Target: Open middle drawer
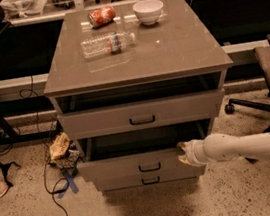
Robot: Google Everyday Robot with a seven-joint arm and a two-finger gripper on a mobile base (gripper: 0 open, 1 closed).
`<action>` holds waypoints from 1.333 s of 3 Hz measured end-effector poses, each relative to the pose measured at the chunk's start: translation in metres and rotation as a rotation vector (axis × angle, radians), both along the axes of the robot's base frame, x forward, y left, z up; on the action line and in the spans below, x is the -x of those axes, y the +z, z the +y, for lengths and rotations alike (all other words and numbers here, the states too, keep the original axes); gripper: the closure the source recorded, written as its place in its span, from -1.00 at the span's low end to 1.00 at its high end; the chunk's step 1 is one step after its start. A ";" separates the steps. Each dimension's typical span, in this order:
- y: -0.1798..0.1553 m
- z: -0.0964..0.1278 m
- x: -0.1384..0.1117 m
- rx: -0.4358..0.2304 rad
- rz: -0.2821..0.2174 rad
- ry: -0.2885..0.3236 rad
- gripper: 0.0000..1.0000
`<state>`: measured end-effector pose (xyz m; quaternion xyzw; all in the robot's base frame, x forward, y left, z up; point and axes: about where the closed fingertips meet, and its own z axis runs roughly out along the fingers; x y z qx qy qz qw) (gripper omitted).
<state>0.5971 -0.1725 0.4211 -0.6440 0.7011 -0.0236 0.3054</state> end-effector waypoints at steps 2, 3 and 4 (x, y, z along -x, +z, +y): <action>0.005 0.000 -0.001 0.000 0.000 0.000 1.00; 0.004 0.001 0.000 -0.001 0.002 0.002 0.65; 0.003 0.003 0.000 -0.002 0.004 0.004 0.03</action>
Offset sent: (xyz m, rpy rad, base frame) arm -0.1318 -0.0766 0.0757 0.0817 -0.0307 -0.1271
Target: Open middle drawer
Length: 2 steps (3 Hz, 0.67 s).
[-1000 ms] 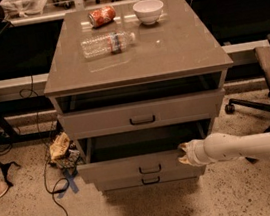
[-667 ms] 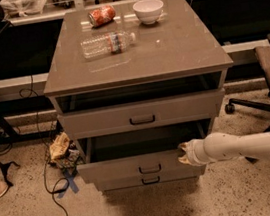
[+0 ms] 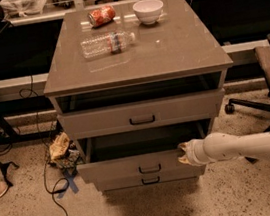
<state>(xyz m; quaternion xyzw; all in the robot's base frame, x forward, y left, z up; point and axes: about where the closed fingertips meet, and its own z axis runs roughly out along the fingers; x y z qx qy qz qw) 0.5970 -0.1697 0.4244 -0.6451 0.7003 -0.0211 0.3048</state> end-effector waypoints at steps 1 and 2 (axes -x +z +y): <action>0.000 0.000 0.000 0.000 0.000 0.000 -0.42; -0.001 0.001 0.000 -0.001 0.002 0.002 -0.90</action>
Offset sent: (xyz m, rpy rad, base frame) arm 0.0000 0.0000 0.0002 0.0000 0.0000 0.0000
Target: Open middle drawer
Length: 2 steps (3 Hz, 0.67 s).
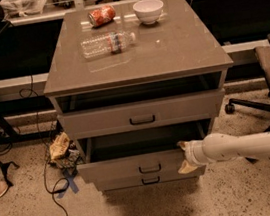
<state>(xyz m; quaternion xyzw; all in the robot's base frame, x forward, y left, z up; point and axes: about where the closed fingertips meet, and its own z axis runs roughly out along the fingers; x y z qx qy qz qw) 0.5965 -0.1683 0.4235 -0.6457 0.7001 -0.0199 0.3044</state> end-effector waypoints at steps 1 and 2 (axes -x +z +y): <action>-0.002 0.003 -0.001 0.013 0.010 0.007 -1.00; -0.007 0.006 0.000 0.058 0.072 0.020 -1.00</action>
Offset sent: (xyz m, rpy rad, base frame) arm 0.0043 0.0091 -0.0129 -0.1471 0.1657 0.0521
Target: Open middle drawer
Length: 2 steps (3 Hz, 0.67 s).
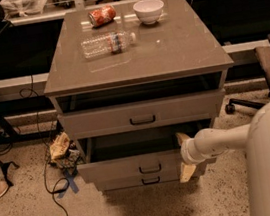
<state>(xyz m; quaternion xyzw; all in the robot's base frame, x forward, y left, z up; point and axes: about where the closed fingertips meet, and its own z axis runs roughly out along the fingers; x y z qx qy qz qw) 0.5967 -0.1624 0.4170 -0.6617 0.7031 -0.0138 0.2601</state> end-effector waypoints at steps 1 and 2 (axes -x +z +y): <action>-0.012 -0.003 0.004 0.059 0.112 0.000 -1.00; -0.020 -0.012 0.015 0.123 0.219 -0.017 -1.00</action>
Offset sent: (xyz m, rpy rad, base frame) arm -0.0289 -0.0245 -0.0256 -0.2032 0.3442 -0.0431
